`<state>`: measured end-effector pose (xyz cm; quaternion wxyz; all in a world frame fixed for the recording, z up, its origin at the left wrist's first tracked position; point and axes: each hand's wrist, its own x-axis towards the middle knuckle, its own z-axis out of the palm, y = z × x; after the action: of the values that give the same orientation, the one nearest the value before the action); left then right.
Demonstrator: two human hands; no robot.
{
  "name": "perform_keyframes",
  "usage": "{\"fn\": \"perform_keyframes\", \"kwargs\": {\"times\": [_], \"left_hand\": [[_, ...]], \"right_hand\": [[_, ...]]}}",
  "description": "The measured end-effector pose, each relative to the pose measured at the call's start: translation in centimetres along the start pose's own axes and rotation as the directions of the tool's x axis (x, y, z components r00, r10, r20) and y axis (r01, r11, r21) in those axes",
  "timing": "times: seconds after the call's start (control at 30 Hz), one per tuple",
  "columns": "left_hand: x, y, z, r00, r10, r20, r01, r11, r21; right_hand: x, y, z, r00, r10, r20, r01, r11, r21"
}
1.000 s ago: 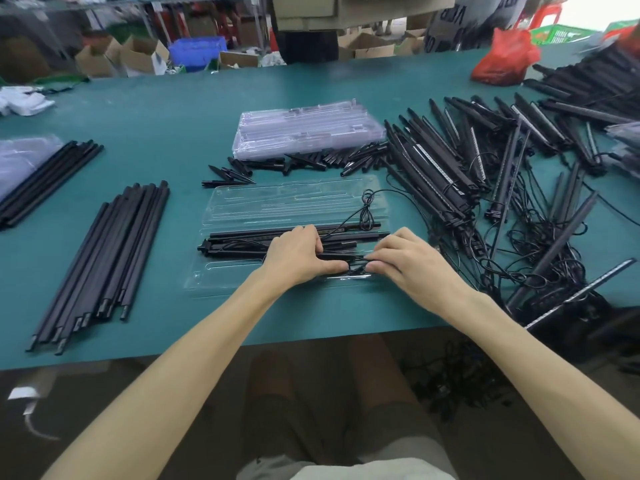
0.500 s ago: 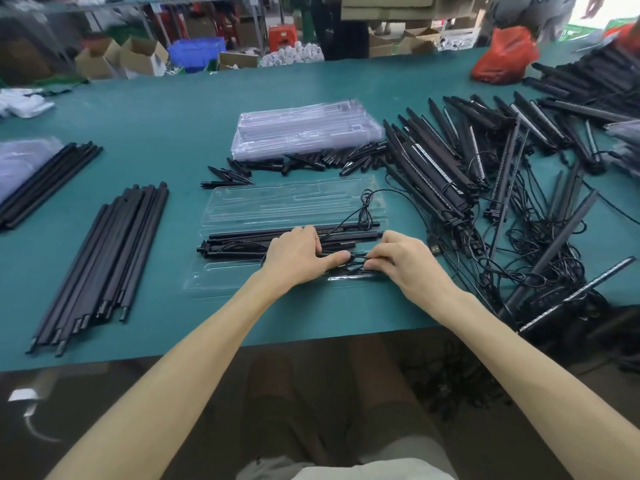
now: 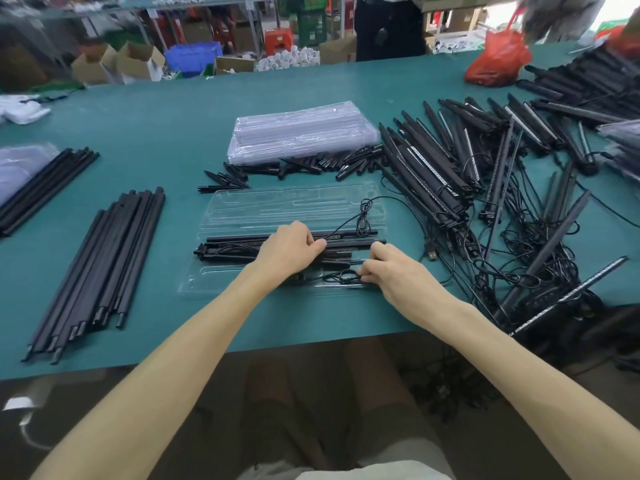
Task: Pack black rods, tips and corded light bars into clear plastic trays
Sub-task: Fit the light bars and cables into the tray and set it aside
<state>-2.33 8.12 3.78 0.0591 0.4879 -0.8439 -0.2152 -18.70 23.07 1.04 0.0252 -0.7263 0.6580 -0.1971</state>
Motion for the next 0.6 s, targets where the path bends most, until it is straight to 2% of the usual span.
{"fn": "perform_keyframes", "kwargs": {"times": [0.13,0.23,0.43,0.5,0.6], "left_hand": [[0.6,0.9,0.4,0.995,0.035,-0.098,-0.037,0.999,-0.014],[1.3,1.5,1.0,0.979,0.126,-0.16,-0.133,0.99,-0.039],[3.0,3.1,1.7,0.964,0.245,-0.103,-0.251,0.966,-0.058],[3.4,3.1,1.4,0.959,0.234,-0.158,-0.256,0.958,-0.132],[3.7,1.7,-0.2,0.968,0.096,-0.23,-0.181,0.906,-0.382]], "right_hand": [[-1.2,-0.3,-0.7,0.994,-0.089,-0.063,0.085,0.995,-0.06],[-1.5,-0.5,-0.4,0.989,-0.12,-0.087,0.109,0.986,-0.125],[-1.3,-0.3,0.0,0.982,-0.126,-0.143,0.107,0.985,-0.134],[-1.4,-0.4,0.1,0.981,-0.113,-0.158,0.094,0.988,-0.125],[-1.5,-0.7,0.2,0.979,-0.097,-0.179,0.079,0.991,-0.106]]}}
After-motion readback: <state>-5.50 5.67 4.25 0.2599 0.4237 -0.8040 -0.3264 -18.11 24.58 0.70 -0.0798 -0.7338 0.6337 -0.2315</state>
